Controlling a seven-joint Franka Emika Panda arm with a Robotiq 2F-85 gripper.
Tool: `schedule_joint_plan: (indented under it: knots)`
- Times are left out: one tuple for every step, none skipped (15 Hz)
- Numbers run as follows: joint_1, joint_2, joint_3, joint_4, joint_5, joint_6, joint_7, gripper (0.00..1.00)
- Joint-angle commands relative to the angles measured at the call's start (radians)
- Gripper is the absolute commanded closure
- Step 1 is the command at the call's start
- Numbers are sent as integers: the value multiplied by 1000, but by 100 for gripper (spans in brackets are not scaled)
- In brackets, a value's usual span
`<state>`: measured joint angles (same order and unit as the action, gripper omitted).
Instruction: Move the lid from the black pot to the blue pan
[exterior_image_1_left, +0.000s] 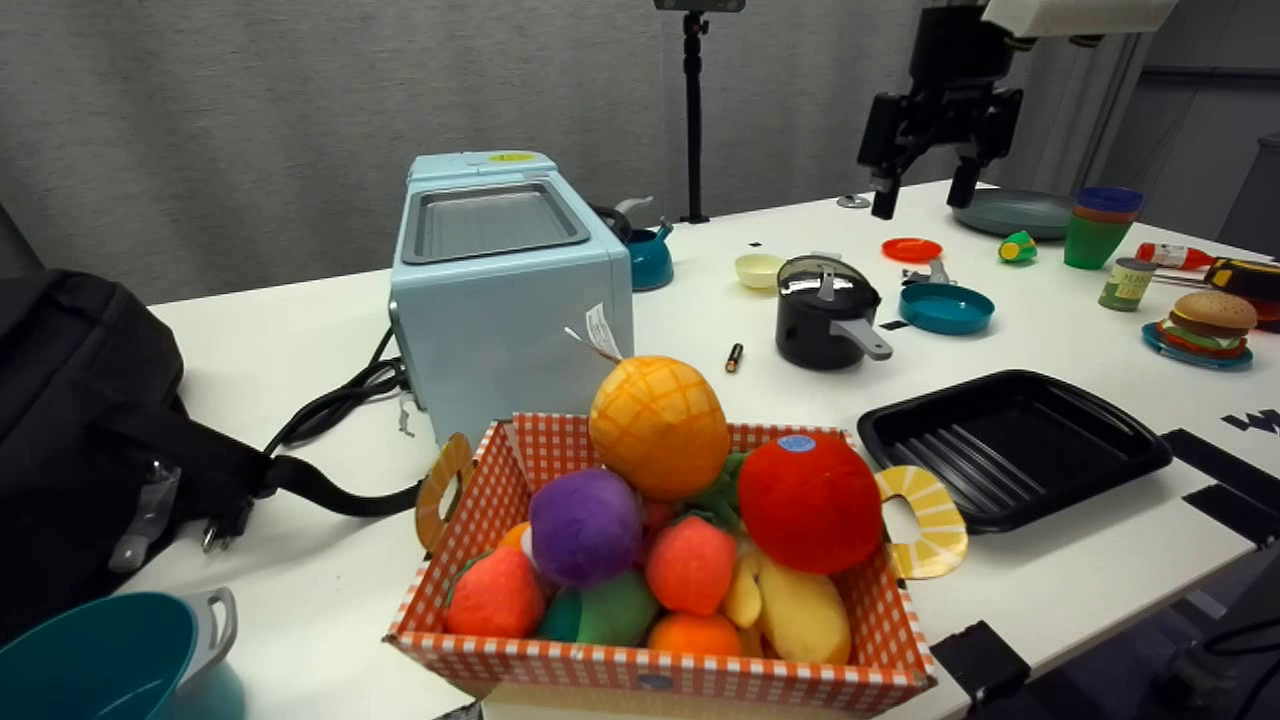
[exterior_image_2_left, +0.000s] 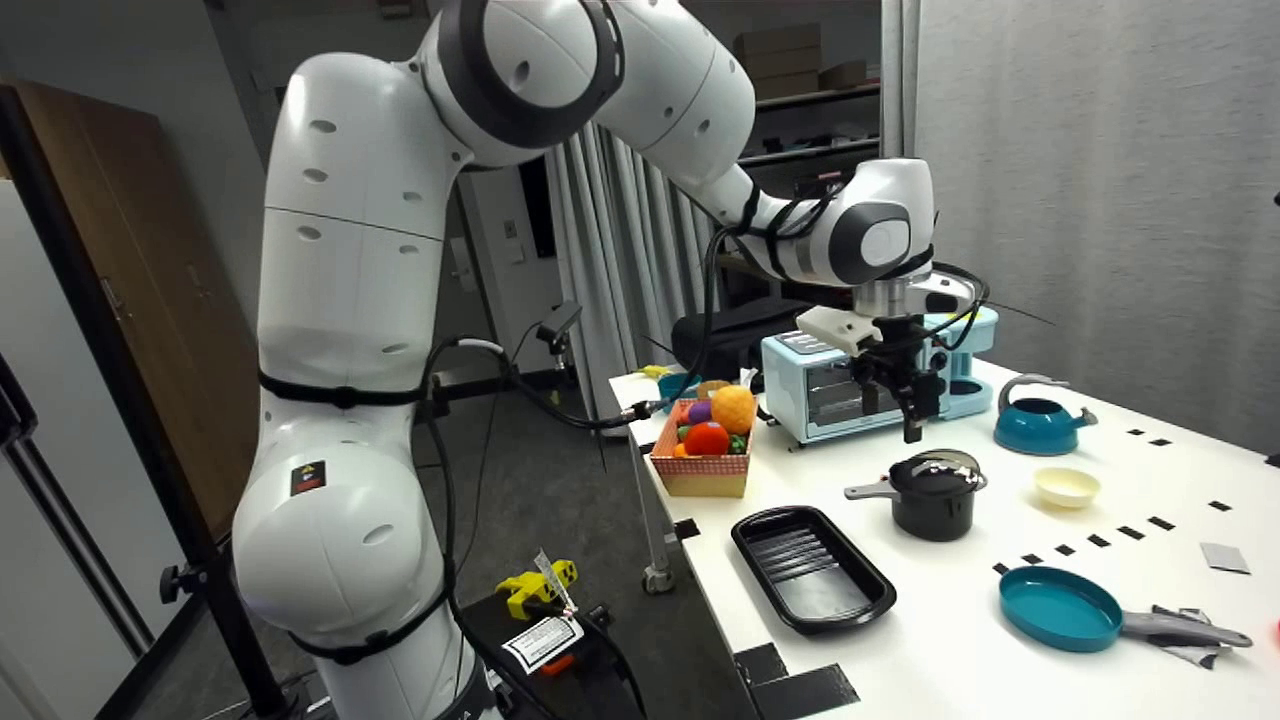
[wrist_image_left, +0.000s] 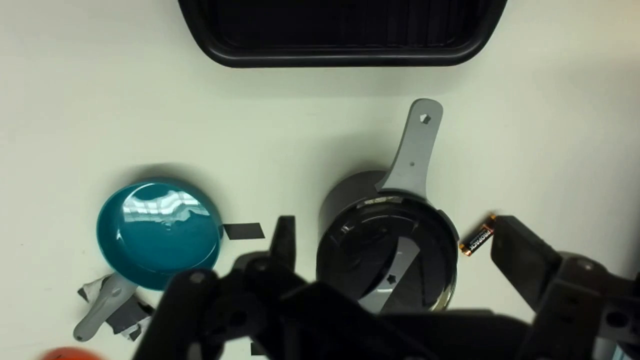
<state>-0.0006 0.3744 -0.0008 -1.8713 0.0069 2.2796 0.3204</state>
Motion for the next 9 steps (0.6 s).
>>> schedule_joint_plan:
  knots:
    - [49, 115, -25, 129, -2, 6, 91, 0]
    - [59, 140, -29, 155, -2, 7, 112, 0]
    - [68, 161, -34, 178, -2, 5, 129, 0]
    - [76, 183, -39, 202, -1, 4, 147, 0]
    - [82, 201, -44, 223, 0, 2, 162, 0]
    - [86, 219, -50, 243, 2, 2, 177, 0]
    - [88, 235, -55, 261, 4, 0, 187, 0]
    - [91, 252, -61, 278, 3, -1, 198, 0]
    - [94, 267, -68, 293, 2, -2, 208, 0]
